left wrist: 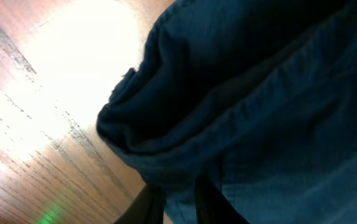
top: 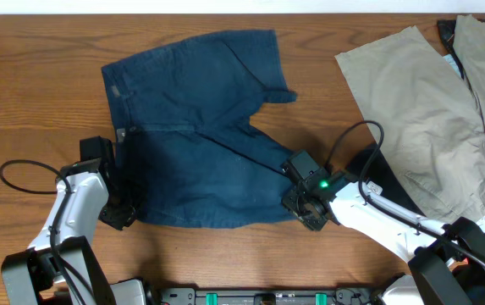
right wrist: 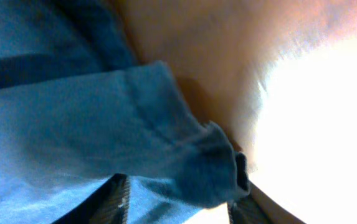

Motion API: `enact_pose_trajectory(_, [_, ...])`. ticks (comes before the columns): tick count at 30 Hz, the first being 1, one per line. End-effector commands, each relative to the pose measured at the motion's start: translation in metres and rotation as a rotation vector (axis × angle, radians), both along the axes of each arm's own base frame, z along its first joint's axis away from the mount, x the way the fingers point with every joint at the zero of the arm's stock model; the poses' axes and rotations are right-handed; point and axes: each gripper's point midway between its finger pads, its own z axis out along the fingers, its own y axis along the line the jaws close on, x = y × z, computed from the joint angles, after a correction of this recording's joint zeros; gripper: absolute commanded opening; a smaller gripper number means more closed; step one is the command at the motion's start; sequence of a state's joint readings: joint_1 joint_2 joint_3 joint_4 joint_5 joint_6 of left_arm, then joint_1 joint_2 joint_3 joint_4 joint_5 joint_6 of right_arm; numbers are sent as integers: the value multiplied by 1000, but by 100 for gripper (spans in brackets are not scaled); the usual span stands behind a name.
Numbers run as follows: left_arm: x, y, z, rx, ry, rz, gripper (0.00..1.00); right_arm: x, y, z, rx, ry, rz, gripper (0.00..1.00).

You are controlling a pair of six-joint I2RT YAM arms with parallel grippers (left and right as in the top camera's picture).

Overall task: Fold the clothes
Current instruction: 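Grasp the bottom hems of both shorts legs with left and right grippers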

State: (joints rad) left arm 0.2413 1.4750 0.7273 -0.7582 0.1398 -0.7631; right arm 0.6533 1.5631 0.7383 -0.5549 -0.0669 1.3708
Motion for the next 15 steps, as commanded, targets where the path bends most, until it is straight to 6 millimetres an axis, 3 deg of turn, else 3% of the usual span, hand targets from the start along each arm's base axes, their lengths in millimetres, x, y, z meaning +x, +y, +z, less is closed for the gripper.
enact_pose_trajectory(1, [0,-4,2,-28,-14,-33,19,8,-24,-13,-135,-68,85,39])
enact_pose_trajectory(3, [-1,-5,2,-32,-12,-33,19,9,-23,-13,-133,-73,93,24])
enact_pose_trajectory(4, [-1,-5,2,-32,-11,-33,19,9,-23,-13,-133,-73,93,1])
enact_pose_trajectory(12, [-7,-8,2,-47,12,-48,19,14,-31,-10,-153,-93,148,1])
enact_pose_trajectory(13, [-9,-12,3,-65,18,-50,26,17,-32,-8,-152,-101,158,1])
enact_pose_trajectory(15, [-12,-19,4,-110,27,-48,64,21,-37,-4,-153,-115,176,1])
